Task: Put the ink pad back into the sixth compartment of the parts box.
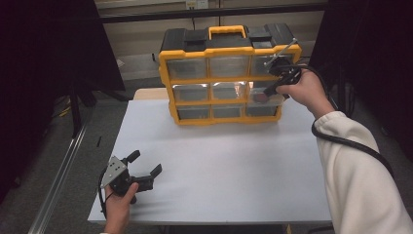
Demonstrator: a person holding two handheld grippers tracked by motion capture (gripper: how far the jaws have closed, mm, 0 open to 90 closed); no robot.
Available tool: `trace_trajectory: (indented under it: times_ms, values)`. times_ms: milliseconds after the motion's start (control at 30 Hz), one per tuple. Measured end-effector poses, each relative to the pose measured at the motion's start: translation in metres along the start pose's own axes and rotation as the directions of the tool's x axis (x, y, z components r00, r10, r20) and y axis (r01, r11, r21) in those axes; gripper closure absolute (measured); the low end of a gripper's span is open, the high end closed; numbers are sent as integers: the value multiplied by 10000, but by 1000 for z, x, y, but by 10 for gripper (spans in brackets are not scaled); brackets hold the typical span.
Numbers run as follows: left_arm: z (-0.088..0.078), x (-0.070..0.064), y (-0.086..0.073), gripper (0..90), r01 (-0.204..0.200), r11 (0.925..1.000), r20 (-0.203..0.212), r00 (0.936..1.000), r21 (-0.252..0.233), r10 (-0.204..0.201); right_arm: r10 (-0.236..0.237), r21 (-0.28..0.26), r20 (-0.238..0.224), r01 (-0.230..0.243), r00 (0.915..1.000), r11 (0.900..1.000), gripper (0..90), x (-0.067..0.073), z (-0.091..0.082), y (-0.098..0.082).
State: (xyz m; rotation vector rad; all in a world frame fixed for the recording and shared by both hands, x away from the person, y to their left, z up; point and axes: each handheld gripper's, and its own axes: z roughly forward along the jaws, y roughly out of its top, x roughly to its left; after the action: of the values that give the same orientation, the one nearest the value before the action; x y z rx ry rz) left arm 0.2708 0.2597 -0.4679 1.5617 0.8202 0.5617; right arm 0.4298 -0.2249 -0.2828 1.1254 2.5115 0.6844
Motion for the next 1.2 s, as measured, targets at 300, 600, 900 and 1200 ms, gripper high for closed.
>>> trace_trajectory:
  times_ms: [300,600,900,1200]
  values:
    - [-1,1,0,12,-214,9996,2,9998,178,214,-99,-20,19,99,9999,9999,900,-2,1,1]
    - [-1,1,0,12,-187,9997,-22,9998,139,187,-62,40,157,62,9999,10000,900,-3,1,4]
    - [0,1,0,12,-219,9996,3,9998,183,219,-75,-38,220,76,9997,10000,900,-5,3,5]
    - [0,1,0,12,-216,9996,9,9998,203,216,-113,29,267,112,9996,9999,900,-5,3,6]
